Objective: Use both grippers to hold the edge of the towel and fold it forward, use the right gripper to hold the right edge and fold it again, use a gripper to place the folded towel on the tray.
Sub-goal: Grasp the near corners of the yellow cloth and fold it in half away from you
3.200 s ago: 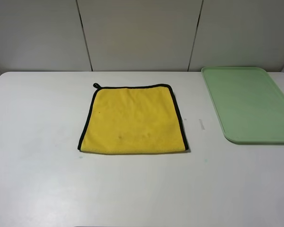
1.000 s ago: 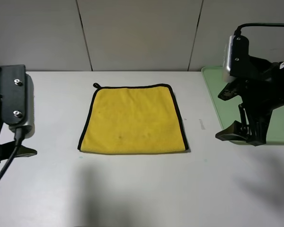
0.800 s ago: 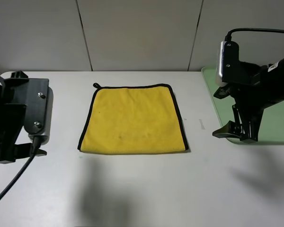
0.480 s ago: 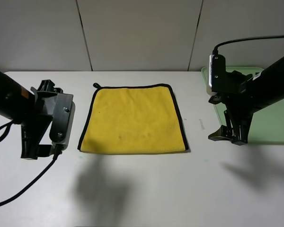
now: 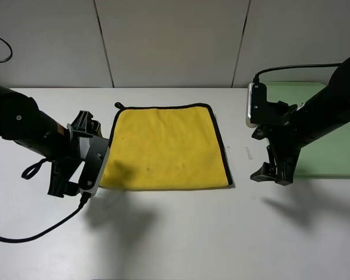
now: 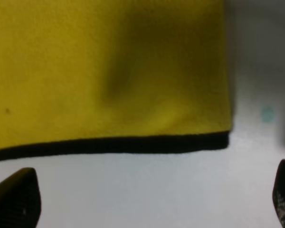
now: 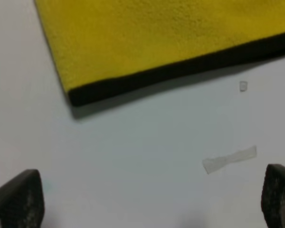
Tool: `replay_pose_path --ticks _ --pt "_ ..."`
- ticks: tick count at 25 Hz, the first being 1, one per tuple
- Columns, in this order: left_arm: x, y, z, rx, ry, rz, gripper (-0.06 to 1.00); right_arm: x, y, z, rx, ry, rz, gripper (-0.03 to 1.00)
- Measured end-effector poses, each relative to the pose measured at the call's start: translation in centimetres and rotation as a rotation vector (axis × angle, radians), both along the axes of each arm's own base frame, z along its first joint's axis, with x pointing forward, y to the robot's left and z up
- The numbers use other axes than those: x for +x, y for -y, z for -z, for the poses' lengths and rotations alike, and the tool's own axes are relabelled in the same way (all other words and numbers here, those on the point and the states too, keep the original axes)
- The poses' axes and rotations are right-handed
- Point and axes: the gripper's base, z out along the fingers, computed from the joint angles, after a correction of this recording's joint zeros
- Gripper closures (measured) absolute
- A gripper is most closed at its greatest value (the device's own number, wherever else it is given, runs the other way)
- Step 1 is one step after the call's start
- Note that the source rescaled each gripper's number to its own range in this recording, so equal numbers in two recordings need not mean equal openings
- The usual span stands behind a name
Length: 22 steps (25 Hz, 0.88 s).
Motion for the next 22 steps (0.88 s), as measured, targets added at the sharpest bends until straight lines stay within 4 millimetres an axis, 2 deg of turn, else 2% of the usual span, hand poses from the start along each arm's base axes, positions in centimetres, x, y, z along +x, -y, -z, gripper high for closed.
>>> replay_pose_path --ticks 5,11,18,22 --pt "0.5 0.3 0.9 0.021 0.041 0.083 -0.04 0.2 -0.3 0.0 0.032 0.016 0.008 -0.03" --pt "1.0 0.5 2.6 0.028 0.041 0.100 -0.03 0.3 -0.5 0.0 0.055 0.018 0.005 -0.03" --pt "1.6 0.8 3.0 0.008 0.087 0.102 -0.03 0.0 -0.9 0.0 0.091 0.001 -0.029 -0.03" --pt "1.7 0.9 3.1 0.004 0.095 0.101 -0.02 -0.6 -2.5 -0.1 0.104 0.002 -0.092 -0.03"
